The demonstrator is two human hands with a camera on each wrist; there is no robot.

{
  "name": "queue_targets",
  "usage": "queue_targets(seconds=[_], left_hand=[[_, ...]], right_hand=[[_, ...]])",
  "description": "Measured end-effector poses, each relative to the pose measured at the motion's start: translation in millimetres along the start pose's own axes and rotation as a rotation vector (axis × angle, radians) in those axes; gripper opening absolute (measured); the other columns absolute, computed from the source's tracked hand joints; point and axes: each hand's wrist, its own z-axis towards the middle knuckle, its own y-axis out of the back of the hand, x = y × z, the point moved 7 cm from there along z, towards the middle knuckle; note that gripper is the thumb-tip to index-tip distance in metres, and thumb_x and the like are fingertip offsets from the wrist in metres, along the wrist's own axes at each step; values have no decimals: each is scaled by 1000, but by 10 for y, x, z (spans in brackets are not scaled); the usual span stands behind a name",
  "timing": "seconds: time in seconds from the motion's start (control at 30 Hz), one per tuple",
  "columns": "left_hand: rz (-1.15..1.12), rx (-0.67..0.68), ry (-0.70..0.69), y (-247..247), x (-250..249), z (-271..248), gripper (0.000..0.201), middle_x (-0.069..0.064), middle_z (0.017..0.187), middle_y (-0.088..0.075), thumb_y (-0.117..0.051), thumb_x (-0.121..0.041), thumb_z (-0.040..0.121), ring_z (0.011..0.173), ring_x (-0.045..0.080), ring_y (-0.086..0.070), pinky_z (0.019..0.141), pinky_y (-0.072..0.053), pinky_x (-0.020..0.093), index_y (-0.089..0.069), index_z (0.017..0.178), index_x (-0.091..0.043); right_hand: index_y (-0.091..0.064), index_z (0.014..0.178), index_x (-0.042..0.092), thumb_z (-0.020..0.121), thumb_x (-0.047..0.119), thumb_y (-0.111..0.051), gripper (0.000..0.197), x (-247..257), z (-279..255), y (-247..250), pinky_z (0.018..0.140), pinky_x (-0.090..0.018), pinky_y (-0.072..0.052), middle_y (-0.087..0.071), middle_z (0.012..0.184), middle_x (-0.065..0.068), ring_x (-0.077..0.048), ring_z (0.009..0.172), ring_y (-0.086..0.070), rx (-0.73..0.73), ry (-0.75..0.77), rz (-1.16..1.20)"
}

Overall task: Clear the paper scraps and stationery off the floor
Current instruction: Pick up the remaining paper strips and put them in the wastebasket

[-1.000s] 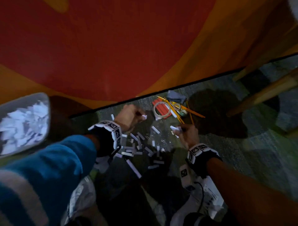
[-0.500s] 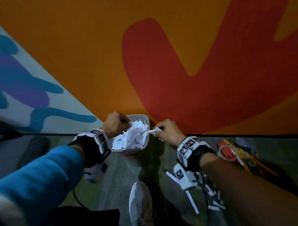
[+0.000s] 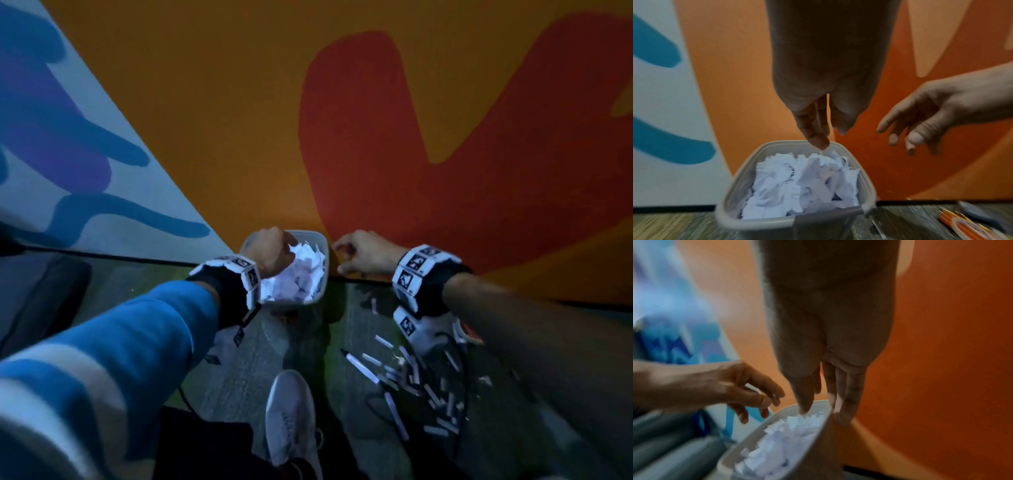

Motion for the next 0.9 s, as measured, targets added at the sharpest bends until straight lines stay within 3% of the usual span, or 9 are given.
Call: queue_targets(seconds=[0.07, 0.2, 0.3, 0.4, 0.53, 0.67, 0.77, 0.83, 0.9], left_hand=[[12, 44, -108, -104, -316, -40, 30, 4, 111, -73, -61, -13, 90, 101, 24, -68, 81, -43, 21, -71, 118, -14], [44, 172, -277, -434, -934, -78, 23, 8, 107, -73, -63, -18, 92, 100, 26, -68, 74, -40, 23, -73, 112, -11], [59, 276, -361, -785, -1336, -116, 23, 8, 105, -75, -62, -16, 91, 99, 22, -69, 80, -46, 22, -75, 109, -11], [106, 383, -415, -1218, -1633, -167, 20, 7, 98, -75, -61, -18, 91, 90, 22, -69, 74, -49, 25, -76, 102, -12], [114, 512, -353, -1914, -1639, -100, 10, 5, 99, -70, -62, -27, 87, 88, 22, -67, 81, -57, 37, -71, 90, -24], [-26, 510, -213, -2535, -1515, 94, 10, 2, 95, -70, -59, -34, 78, 89, 19, -68, 88, -57, 39, -68, 78, -33], [-102, 532, -157, -2885, -1595, 152, 16, 5, 92, -75, -61, -20, 86, 90, 21, -70, 88, -57, 37, -73, 77, -25], [-158, 543, -123, -3089, -1675, 235, 22, 7, 90, -74, -60, -18, 83, 91, 23, -69, 87, -57, 38, -70, 66, -29], [-256, 545, -84, -3258, -1807, 327, 22, 9, 92, -74, -59, -15, 82, 95, 26, -68, 88, -56, 37, -73, 69, -25]], right_hand=[[-63, 127, 20, 82, 30, -77, 48, -195, -205, 97, 81, -32, -56, -67, 93, 0, -21, 82, -68, 61, -31, -76], [-65, 122, 22, 84, 38, -75, 42, -614, -618, 227, 86, -36, -56, -66, 101, 1, -20, 88, -67, 180, -81, -226], [-66, 115, 17, 87, 31, -74, 33, -969, -925, 192, 69, -34, -60, -72, 84, -6, -15, 59, -67, 236, -173, -141], [-69, 105, 10, 85, 25, -76, 25, -1433, -1135, 6, 62, -33, -60, -74, 83, -10, -22, 69, -71, 245, -277, -29], [-74, 92, 1, 89, 17, -72, 17, -1997, -1362, -357, 62, -36, -58, -70, 70, -8, -28, 72, -69, 266, -402, 106], [-74, 100, -2, 92, 22, -66, 27, -2687, -1533, -592, 73, -45, -61, -74, 89, -20, -32, 79, -72, 252, -528, 39], [-72, 100, -2, 91, 20, -66, 24, -3195, -1692, -615, 76, -34, -56, -73, 102, -18, -31, 93, -70, 170, -658, 6], [-63, 98, 1, 92, 16, -63, 16, -3467, -1832, -638, 77, -32, -51, -68, 112, -15, -31, 103, -66, 133, -759, -24], [-66, 103, 0, 89, 17, -64, 21, -3717, -1961, -730, 75, -33, -52, -68, 113, -15, -31, 104, -66, 105, -863, -2]])
